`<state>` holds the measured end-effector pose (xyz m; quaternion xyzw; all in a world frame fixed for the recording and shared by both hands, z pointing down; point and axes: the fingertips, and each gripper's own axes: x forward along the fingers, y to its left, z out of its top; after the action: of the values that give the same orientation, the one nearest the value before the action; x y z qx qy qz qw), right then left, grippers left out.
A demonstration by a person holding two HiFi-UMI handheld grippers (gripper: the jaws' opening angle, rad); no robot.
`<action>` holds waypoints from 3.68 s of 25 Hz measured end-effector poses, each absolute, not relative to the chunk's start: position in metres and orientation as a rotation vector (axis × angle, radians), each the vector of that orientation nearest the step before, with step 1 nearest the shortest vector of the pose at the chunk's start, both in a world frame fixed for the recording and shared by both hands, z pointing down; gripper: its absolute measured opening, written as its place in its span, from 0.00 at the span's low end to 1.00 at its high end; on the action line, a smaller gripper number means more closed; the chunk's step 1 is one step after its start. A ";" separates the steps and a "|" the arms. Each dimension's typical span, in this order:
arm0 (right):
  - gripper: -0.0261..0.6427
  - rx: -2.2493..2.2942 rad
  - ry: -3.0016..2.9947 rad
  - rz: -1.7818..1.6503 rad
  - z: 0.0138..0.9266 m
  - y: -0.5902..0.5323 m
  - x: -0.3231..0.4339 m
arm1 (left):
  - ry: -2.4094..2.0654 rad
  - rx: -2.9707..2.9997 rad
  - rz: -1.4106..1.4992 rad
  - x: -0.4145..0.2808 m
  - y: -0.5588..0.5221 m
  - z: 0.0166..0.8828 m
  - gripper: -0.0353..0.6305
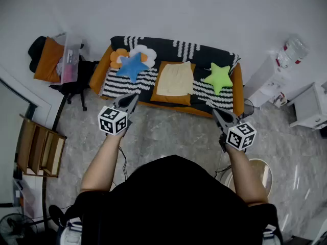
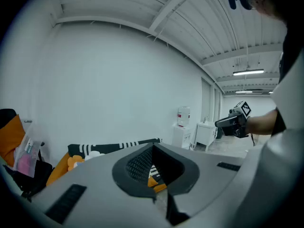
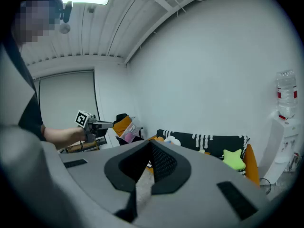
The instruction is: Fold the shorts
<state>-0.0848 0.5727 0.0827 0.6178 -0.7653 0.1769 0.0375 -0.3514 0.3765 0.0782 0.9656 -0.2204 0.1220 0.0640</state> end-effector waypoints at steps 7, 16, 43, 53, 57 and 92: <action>0.05 1.891 -2.356 0.491 0.081 0.571 -0.086 | -0.688 2.899 0.394 -0.352 0.381 0.088 0.08; 0.05 1.890 -2.340 0.354 0.074 0.566 -0.077 | -0.709 2.881 0.426 -0.328 0.387 0.094 0.08; 0.53 1.967 -2.271 0.370 0.081 0.583 0.029 | -0.634 2.910 0.470 -0.230 0.387 0.095 0.40; 0.57 1.963 -2.247 0.393 0.091 0.552 0.037 | -0.611 2.890 0.486 -0.221 0.358 0.114 0.42; 0.59 1.961 -2.242 0.433 0.101 0.533 0.041 | -0.601 2.879 0.487 -0.212 0.334 0.123 0.42; 0.66 2.082 -2.132 0.547 0.126 0.329 0.094 | -0.442 2.823 0.544 -0.149 0.119 0.166 0.44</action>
<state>0.0936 0.3294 0.1262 0.6861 -0.7026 0.1804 0.0561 -0.1494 0.1190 0.1660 0.9639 -0.1509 0.1858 0.1164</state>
